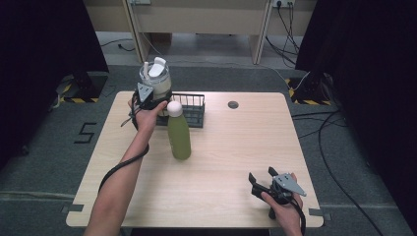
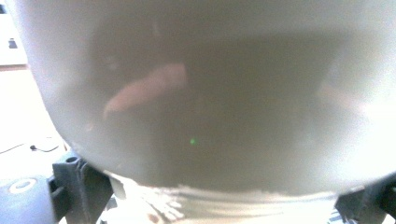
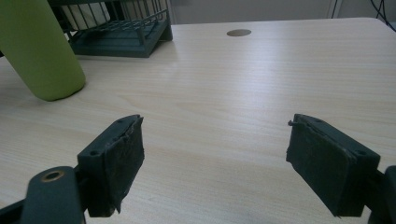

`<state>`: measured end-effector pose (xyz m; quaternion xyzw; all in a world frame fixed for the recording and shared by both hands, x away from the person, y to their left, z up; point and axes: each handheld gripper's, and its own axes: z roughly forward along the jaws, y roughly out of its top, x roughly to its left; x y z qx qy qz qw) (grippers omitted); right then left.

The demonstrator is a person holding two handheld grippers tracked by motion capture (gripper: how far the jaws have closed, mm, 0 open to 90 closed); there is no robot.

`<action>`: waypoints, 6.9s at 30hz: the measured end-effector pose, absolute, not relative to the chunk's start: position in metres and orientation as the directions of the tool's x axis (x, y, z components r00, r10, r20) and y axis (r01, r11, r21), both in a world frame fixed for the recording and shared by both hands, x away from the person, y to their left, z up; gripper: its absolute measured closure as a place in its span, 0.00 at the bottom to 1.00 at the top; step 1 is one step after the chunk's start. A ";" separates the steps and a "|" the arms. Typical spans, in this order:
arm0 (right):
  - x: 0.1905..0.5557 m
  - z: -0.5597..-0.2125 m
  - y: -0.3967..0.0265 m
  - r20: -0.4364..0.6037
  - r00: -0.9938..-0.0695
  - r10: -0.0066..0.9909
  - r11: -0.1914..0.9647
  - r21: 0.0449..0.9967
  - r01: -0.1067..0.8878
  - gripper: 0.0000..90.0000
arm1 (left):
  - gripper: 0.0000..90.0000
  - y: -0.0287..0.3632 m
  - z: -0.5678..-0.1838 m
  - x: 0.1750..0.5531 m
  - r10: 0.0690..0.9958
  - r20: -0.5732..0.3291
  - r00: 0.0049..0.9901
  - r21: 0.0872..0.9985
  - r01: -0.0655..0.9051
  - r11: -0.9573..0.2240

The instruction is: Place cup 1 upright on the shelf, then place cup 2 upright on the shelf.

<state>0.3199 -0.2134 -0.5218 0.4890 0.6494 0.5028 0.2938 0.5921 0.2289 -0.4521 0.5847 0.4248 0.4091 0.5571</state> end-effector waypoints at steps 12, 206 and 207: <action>0.320 -0.522 -0.215 0.114 -0.349 0.930 0.012 0.940 0.341 0.20 | 0.10 0.228 -0.454 0.596 0.949 0.004 0.314 0.999 0.043 -0.019; 0.331 -0.499 -0.188 0.010 -0.409 0.912 0.108 0.959 0.263 0.12 | 0.00 0.202 -0.447 0.420 0.802 0.048 0.596 0.999 -0.044 -0.026; 0.331 -0.499 -0.188 0.010 -0.409 0.912 0.107 0.959 0.264 0.12 | 0.00 0.199 -0.448 0.421 0.800 0.048 0.598 0.999 -0.043 -0.028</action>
